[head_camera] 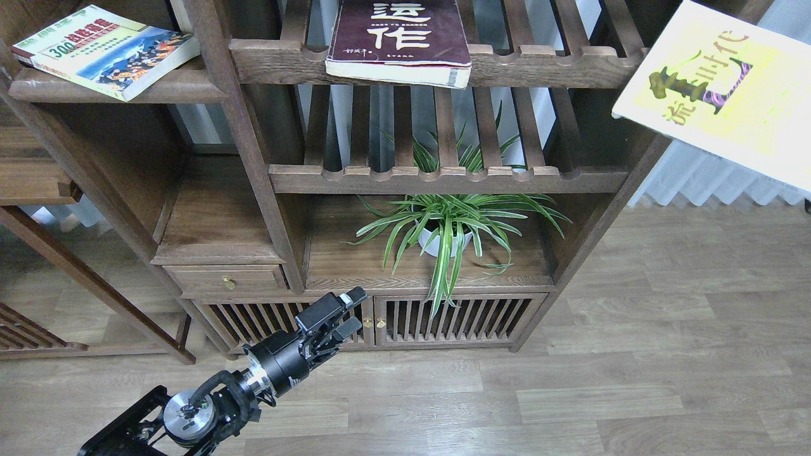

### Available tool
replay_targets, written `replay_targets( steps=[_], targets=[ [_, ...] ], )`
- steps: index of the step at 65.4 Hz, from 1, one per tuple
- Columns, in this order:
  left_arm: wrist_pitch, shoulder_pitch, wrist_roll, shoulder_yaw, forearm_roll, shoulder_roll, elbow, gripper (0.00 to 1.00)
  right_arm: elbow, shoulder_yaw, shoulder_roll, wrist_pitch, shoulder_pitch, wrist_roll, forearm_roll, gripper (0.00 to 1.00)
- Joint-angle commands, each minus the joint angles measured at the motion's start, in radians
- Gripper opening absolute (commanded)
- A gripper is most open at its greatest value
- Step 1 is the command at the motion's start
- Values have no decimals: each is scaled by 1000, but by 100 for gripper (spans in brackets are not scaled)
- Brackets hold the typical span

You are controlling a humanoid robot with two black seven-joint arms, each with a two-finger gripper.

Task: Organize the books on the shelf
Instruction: 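Pull the yellow book off the shelf and lower it toward the left gripper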

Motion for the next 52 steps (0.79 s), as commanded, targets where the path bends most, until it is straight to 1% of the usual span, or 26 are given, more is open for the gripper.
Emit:
replay_targets(
  steps=[1,5,9,19,27,36,37,41,52],
  targets=[
    [0,0,0,1,0,0,-9,100,1,-40,31,18,-15,-1,-12,3],
    [0,-5,0,1,-2,0,-22,100,1,-113,45,64,-25,-1,-24,3],
    [0,-11,0,1,-2,0,-29,100,1,-150,53,81,-30,-1,-32,3],
    [0,-23,0,10,-2,0,-41,100,1,-212,108,82,-27,-1,-73,3],
    [0,-34,0,63,-3,0,-41,100,1,-238,169,81,-13,-1,-141,3],
    [0,-37,0,89,-3,0,-58,100,4,-285,223,78,12,-1,-167,2],
    [0,-37,-7,89,-3,0,-61,100,4,-302,231,78,24,-1,-168,2],
    [0,-39,-13,89,-3,0,-65,100,6,-339,237,78,42,-1,-168,2],
    [0,-40,-13,92,-3,0,-65,100,6,-437,254,74,96,-1,-190,2]
  ],
)
